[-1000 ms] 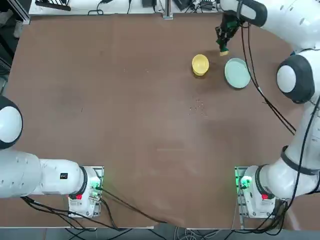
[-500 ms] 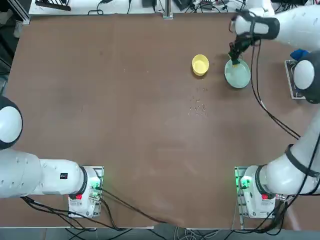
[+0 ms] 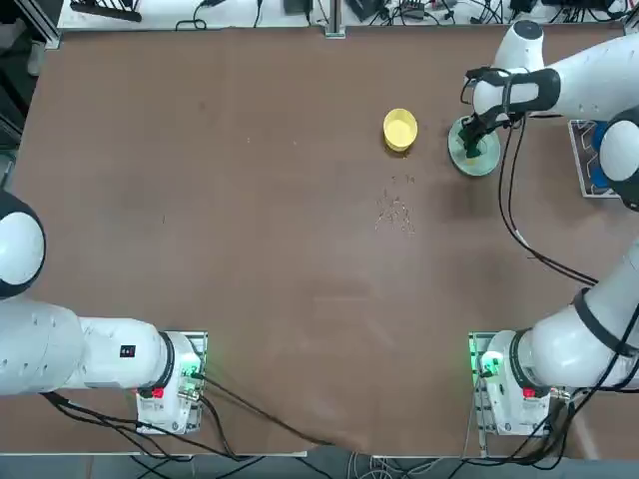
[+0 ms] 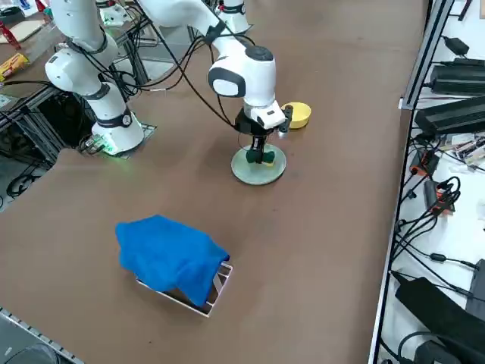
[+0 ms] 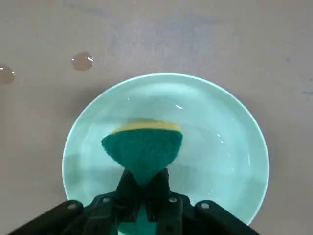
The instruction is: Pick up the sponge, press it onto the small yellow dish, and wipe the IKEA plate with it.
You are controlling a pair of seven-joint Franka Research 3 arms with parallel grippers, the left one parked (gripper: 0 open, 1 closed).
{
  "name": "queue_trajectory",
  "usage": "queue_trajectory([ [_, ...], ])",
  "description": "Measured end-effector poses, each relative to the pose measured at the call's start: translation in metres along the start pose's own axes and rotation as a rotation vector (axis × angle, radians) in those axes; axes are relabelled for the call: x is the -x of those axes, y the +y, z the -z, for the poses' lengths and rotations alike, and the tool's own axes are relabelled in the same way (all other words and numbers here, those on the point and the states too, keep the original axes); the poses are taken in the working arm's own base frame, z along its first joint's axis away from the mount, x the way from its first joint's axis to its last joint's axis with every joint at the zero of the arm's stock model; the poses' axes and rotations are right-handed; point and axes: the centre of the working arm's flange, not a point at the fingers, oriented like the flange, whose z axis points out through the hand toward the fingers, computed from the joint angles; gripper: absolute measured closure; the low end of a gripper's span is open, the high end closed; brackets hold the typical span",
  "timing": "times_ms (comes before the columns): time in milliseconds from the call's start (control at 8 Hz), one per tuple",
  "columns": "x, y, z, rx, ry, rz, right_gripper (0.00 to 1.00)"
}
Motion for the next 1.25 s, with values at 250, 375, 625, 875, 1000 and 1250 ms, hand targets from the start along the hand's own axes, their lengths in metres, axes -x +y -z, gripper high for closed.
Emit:
queue_trajectory([
  [250,0.000,0.002,0.003,0.001,0.006,-0.003,0.91],
  [375,0.000,0.006,0.003,0.000,0.005,-0.005,0.91],
  [625,0.005,0.031,0.001,-0.003,0.000,0.003,0.91],
  [875,0.015,0.057,-0.005,-0.008,-0.014,0.018,0.91],
  [1000,0.017,0.067,-0.006,-0.010,-0.013,0.030,0.91],
  [1250,0.018,0.083,-0.007,-0.008,0.009,0.061,0.91],
])
